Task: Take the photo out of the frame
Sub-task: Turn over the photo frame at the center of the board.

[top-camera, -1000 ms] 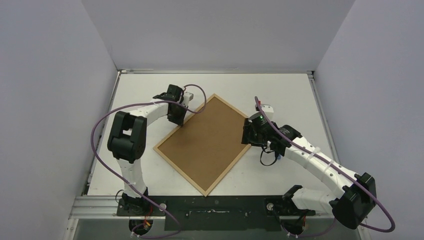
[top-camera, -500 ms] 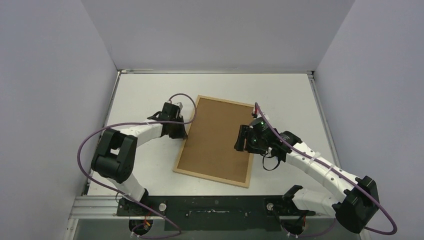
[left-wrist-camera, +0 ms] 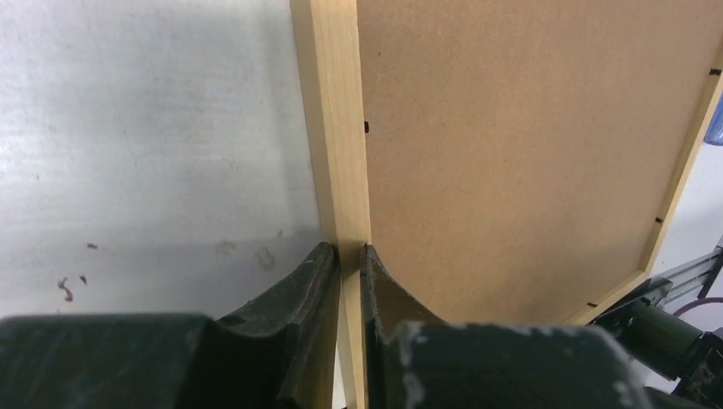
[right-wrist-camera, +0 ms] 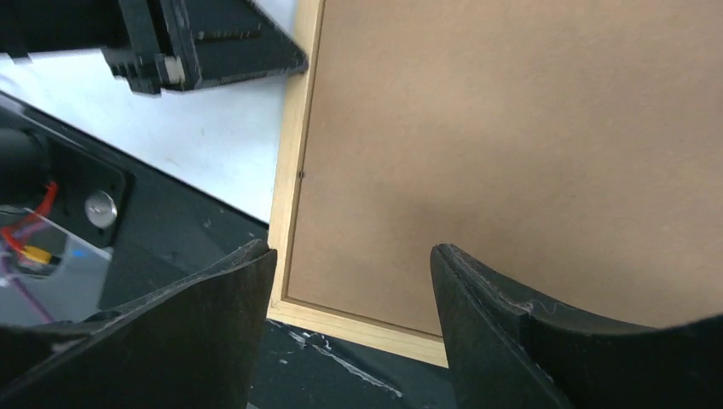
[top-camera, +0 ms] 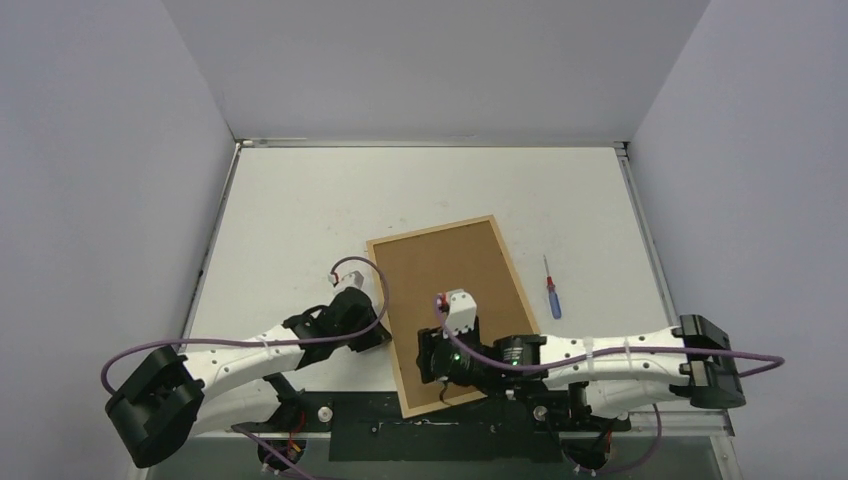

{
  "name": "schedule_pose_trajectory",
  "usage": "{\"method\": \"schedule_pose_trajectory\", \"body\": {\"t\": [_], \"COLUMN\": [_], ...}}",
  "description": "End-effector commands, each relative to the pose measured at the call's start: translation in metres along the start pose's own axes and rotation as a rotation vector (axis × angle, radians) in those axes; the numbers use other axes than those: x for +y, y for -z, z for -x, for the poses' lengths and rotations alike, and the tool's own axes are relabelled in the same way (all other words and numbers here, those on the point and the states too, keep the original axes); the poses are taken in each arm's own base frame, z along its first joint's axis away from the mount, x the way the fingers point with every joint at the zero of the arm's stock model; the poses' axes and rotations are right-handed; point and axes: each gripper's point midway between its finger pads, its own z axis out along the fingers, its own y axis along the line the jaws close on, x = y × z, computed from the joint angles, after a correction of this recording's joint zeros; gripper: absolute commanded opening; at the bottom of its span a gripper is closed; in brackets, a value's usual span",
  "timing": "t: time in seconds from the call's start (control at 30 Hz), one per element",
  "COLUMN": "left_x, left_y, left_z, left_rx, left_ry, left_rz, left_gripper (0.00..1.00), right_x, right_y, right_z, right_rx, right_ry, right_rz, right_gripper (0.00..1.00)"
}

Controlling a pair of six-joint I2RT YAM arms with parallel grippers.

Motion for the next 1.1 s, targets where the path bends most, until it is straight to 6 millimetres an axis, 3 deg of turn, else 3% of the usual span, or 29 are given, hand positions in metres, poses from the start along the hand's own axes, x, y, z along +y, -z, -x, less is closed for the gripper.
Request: {"method": "schedule_pose_trajectory", "body": {"t": [0.0, 0.03, 0.17, 0.23, 0.37, 0.5, 1.07], "left_x": [0.054, 0.059, 0.057, 0.054, 0.061, 0.065, 0.081], "left_y": [0.008, 0.013, 0.029, 0.035, 0.049, 0.053, 0.055], "left_z": [-0.030, -0.029, -0.019, -0.013, -0.004, -0.001, 0.009], "left_rx": [0.056, 0.055, 0.005, -0.030, -0.081, -0.082, -0.060], "left_ry": [0.040, 0.031, 0.015, 0.014, 0.032, 0.051, 0.140], "left_rz": [0.214, 0.242, 0.213, 0.179, 0.181, 0.177, 0.212], "left_gripper": [0.20, 0.30, 0.53, 0.57, 0.63, 0.65, 0.67], "right_x": [0.030, 0.038, 0.057, 0.068, 0.076, 0.077, 0.065], "right_y": [-0.008, -0.009, -0.017, -0.022, -0.027, -0.037, -0.063], "right_z": [0.003, -0.006, -0.039, -0.056, -0.067, -0.080, -0.091], "right_rx": [-0.180, -0.184, -0.136, -0.115, -0.093, -0.060, 0.001], "right_ry": [-0.018, 0.014, 0.113, 0.155, 0.162, 0.175, 0.246], "right_rz": [-0.046, -0.052, -0.090, -0.084, -0.095, -0.120, -0.313], "right_gripper": [0.67, 0.67, 0.68, 0.68, 0.68, 0.65, 0.42]}}
